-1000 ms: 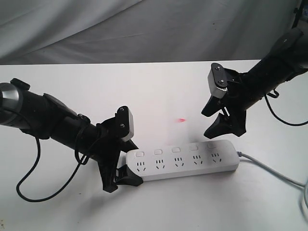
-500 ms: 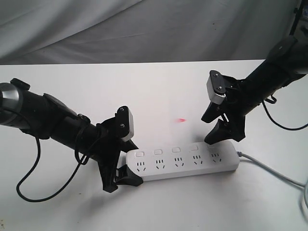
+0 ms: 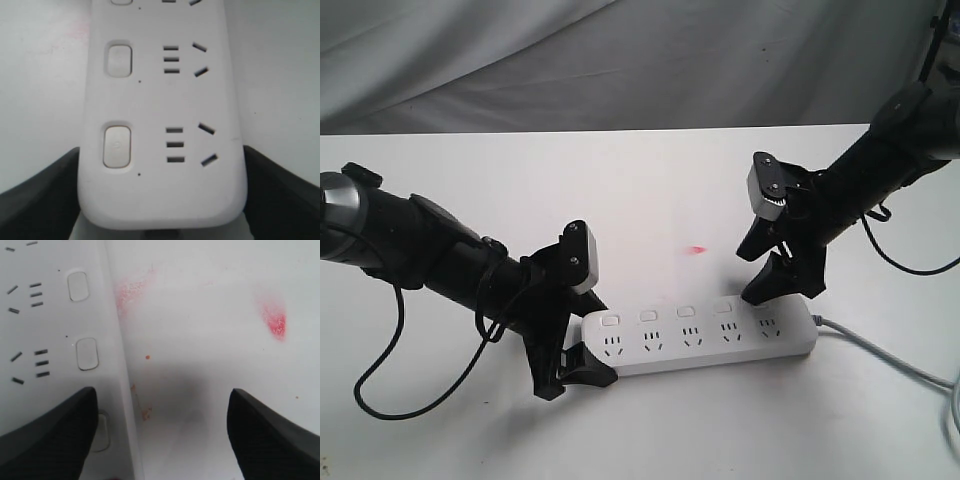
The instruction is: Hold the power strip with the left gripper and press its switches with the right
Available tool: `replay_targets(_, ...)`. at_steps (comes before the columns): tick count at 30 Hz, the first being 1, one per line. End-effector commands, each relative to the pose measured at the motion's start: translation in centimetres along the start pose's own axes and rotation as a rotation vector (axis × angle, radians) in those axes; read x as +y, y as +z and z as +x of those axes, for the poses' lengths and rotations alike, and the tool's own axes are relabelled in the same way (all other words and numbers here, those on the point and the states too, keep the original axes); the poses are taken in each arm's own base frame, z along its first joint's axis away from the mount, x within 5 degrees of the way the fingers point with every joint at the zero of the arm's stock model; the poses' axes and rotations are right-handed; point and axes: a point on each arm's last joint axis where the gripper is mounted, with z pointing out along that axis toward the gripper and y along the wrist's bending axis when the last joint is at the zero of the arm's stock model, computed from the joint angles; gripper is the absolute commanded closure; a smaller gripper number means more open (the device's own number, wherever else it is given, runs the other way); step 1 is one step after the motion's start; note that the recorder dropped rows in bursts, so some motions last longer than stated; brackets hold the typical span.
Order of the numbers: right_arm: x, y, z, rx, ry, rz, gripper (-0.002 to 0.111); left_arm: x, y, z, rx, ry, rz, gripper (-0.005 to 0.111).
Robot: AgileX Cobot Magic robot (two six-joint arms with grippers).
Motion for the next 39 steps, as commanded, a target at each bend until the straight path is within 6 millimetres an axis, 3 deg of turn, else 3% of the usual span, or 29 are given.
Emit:
replay_targets(1, -0.1, 0.2, 1.0, 0.063, -0.014, 0.006, 0.041, 0.0, 0.0, -0.2, 0.001, 0.0, -0.008, 0.107)
replay_targets(16, -0.6, 1.4, 2.6, 0.151, 0.003, 0.013, 0.041, 0.0, 0.0, -0.2, 0.001, 0.0, -0.008, 0.107)
replay_targets(23, -0.3, 1.0, 1.5, 0.065, -0.014, -0.006, 0.041, 0.0, 0.0, -0.2, 0.001, 0.0, -0.008, 0.107)
replay_targets(30, 0.4, -1.8, -1.1, -0.037, -0.021, 0.024, 0.041, 0.0, 0.0, -0.2, 0.001, -0.002, -0.008, 0.107)
replay_targets(35, 1.4, -5.4, -3.9, -0.147, -0.021, 0.095, 0.041, 0.0, 0.0, -0.2, 0.001, -0.002, -0.008, 0.107)
replay_targets(39, 1.6, -6.1, -4.7, -0.193, -0.011, 0.119, 0.041, 0.0, 0.0, -0.2, 0.001, 0.0, -0.008, 0.107)
